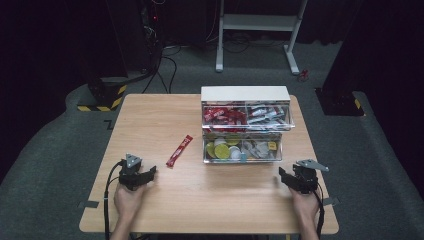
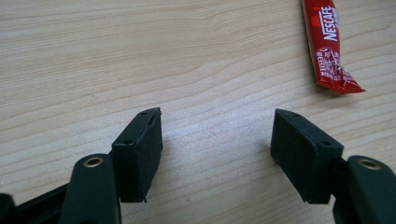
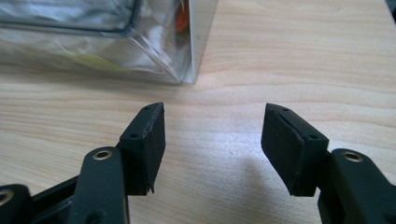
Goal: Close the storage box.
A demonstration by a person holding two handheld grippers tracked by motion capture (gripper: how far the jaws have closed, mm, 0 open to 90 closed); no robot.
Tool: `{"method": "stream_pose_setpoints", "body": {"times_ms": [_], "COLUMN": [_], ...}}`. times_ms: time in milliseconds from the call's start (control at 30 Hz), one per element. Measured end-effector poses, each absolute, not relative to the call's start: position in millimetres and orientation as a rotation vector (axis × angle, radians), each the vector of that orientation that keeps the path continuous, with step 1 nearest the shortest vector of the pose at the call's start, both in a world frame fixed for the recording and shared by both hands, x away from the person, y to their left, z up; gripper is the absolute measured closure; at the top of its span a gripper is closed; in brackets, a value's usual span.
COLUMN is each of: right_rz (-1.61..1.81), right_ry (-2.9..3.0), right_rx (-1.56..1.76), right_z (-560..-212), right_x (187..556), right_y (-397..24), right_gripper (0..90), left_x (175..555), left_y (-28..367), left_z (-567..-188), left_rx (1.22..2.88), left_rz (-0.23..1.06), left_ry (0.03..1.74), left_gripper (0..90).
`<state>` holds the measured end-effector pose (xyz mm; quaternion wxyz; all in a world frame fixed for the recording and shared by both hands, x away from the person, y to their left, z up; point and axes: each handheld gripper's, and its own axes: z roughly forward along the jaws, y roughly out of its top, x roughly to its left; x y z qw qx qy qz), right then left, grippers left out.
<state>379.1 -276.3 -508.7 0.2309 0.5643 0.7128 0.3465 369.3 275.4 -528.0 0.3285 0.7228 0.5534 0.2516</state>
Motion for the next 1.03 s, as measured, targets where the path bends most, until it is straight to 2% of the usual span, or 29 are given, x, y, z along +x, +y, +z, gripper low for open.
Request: {"method": "stream_pose_setpoints", "body": {"times_ms": [400, 633, 1033], "right_rz": [0.846, 0.813, 0.809], "right_ry": [1.937, 1.907, 1.898], "right_rx": [1.581, 1.596, 1.604], "right_z": [-521, -522, -522], "right_x": [388, 388, 388], "right_y": [-281, -281, -280], "right_gripper": [37.7, 31.9, 31.7], "left_x": [369, 368, 368], "left_y": [275, 276, 275], "left_z": [-528, -528, -528], "left_rx": [1.891, 1.881, 1.882], "left_rz": [0.661, 0.648, 0.656], "left_ry": [1.450, 1.457, 1.462], "left_gripper": [34.4, 34.4, 35.6]}}
